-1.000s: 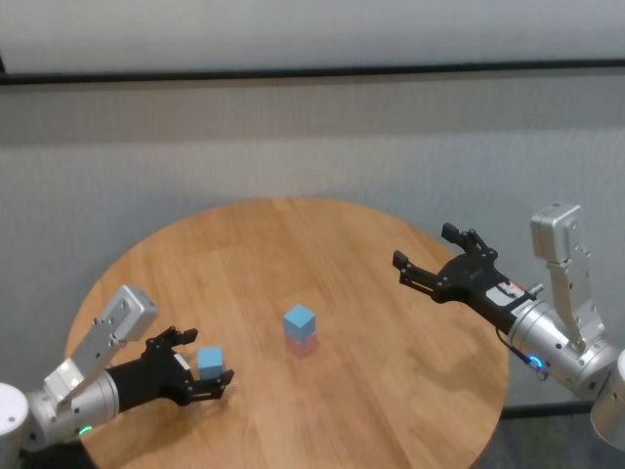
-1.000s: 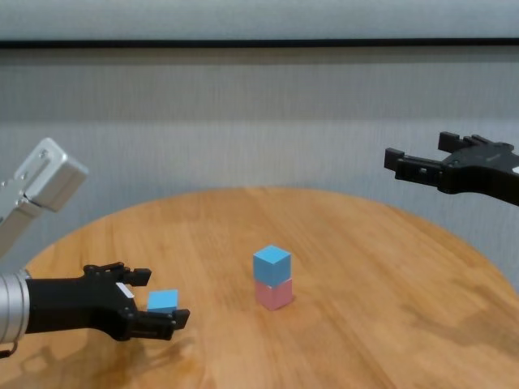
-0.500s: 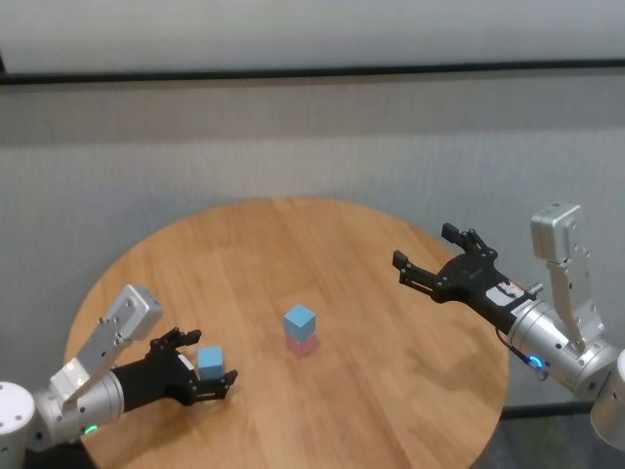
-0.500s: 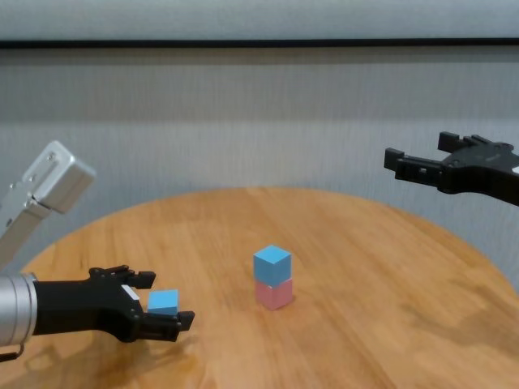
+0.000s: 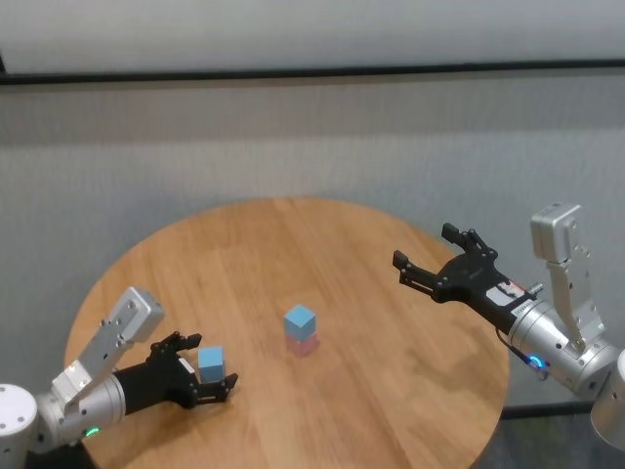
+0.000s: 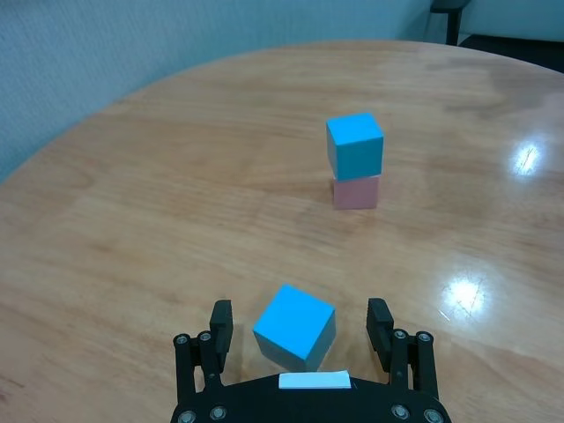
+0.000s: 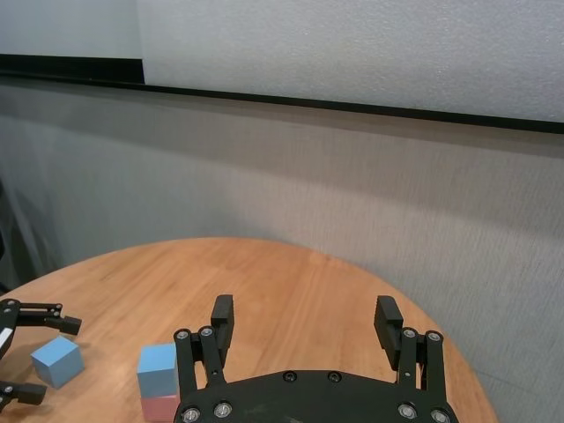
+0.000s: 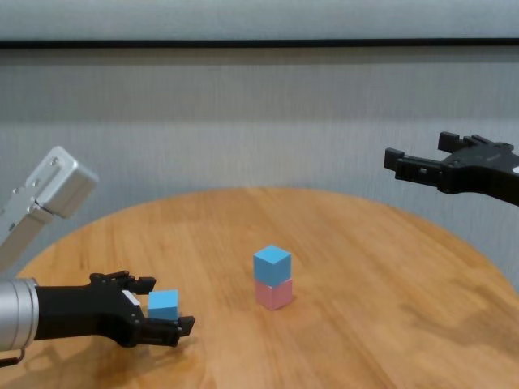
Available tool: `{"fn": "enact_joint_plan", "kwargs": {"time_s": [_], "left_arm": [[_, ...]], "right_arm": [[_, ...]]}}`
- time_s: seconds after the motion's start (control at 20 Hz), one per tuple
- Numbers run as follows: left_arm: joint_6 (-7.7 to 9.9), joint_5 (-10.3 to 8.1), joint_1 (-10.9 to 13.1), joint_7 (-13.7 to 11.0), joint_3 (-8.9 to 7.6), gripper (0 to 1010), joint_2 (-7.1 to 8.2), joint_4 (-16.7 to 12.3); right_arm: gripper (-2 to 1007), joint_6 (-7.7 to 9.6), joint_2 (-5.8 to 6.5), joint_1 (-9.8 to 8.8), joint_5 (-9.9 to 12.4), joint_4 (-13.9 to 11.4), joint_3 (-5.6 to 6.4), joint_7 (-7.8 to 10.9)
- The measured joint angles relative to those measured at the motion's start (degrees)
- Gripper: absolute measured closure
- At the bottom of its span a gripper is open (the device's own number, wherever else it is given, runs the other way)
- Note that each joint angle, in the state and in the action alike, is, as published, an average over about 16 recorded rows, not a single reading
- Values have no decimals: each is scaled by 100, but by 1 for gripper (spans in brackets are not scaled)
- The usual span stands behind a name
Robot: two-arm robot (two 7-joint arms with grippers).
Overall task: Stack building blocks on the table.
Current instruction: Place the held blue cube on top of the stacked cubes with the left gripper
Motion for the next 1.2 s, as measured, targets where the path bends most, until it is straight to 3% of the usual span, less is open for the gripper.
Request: {"fn": "enact_joint_plan", "kwargs": {"time_s": [0.55, 1.2], "left_arm": [[7, -10, -15, -23, 5, 80, -18, 40], [107, -63, -6, -34, -2, 389, -14, 21]], "right_arm": [[0, 0, 0, 0, 0, 0, 0, 0], [1, 0, 0, 0, 0, 0, 0, 0]]}}
